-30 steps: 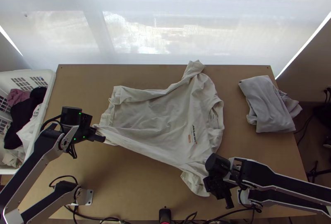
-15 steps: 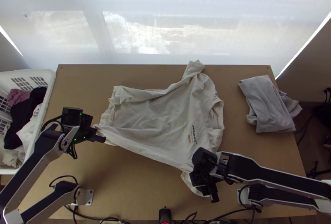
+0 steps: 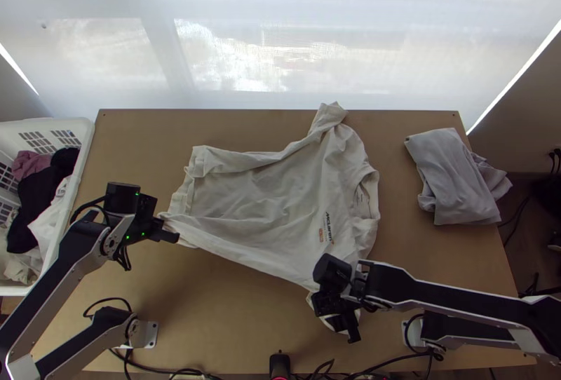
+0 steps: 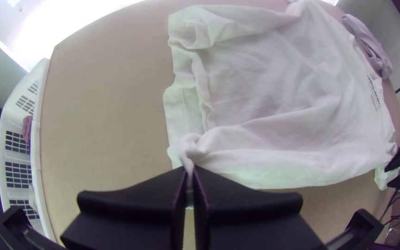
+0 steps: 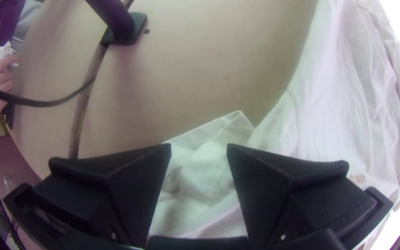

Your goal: Fold the t-shirt

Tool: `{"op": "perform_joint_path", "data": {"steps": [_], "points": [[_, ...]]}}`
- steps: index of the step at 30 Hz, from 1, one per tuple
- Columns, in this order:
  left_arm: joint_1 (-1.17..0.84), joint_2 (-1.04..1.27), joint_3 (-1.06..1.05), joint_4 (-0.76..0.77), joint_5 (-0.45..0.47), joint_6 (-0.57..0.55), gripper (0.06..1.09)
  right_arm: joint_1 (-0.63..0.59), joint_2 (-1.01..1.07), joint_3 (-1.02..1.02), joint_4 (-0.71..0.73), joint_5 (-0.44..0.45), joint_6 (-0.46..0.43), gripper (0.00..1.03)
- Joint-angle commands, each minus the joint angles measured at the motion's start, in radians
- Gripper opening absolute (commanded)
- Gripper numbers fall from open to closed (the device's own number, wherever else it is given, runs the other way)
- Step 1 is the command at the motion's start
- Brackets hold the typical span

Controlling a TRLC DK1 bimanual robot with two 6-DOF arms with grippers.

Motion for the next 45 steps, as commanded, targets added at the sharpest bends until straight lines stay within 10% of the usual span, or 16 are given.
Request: {"op": "perform_joint_path", "data": {"steps": [1, 8, 25, 30, 45], "points": [[0.002, 0.01, -0.002, 0.009, 0.001, 0.004, 0.09, -0.003, 0.024, -0.047, 0.052, 0.048, -0.001, 0.56], [0.003, 0.007, -0.004, 0.011, 0.001, 0.006, 0.09, -0.012, 0.032, -0.03, 0.101, 0.105, 0.002, 0.03], [0.012, -0.005, -0.005, 0.002, 0.001, 0.024, 0.09, 0.005, -0.013, 0.065, -0.022, 0.108, 0.03, 0.03], [0.014, -0.01, -0.015, 0.0, 0.001, 0.023, 0.09, 0.01, 0.0, 0.075, -0.011, 0.108, 0.047, 0.4], [0.015, -0.022, -0.03, -0.003, 0.001, 0.015, 0.09, 0.04, 0.122, 0.092, 0.09, 0.106, 0.017, 0.46]]}}
